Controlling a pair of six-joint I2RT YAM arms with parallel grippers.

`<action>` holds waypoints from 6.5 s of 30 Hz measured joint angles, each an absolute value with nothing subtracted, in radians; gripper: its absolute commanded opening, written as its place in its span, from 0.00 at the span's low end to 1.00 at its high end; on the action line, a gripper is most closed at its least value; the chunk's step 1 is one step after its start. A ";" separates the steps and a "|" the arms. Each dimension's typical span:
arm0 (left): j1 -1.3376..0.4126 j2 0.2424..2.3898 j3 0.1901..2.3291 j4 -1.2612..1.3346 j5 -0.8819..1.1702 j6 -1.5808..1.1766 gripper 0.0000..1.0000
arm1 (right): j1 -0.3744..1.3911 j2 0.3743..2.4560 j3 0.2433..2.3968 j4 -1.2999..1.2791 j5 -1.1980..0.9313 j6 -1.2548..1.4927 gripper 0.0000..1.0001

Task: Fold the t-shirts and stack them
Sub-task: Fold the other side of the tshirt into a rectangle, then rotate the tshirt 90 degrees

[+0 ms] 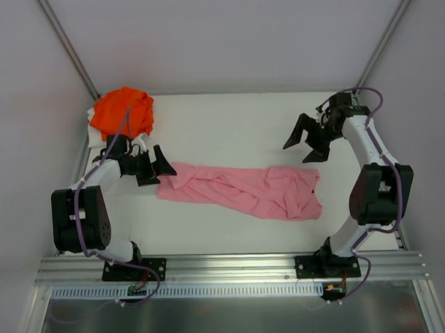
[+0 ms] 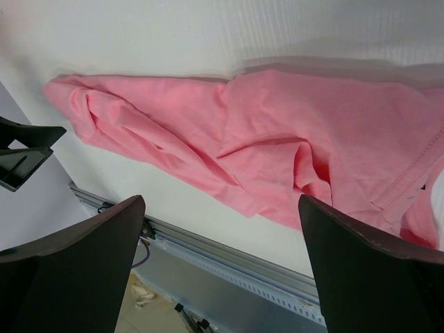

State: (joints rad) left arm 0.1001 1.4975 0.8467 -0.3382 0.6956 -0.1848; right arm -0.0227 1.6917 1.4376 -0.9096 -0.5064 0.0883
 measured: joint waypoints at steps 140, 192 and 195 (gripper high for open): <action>0.134 1.651 1.119 -0.384 0.803 -0.220 0.99 | -0.010 1.406 1.020 -0.853 -0.400 0.094 0.99; -0.059 1.878 1.242 -0.672 0.495 -0.091 0.99 | 0.012 1.829 1.200 -0.682 -0.352 0.107 0.99; -0.059 1.860 1.216 -0.679 0.497 -0.092 0.99 | 0.012 1.905 1.307 -0.684 -0.354 0.105 0.99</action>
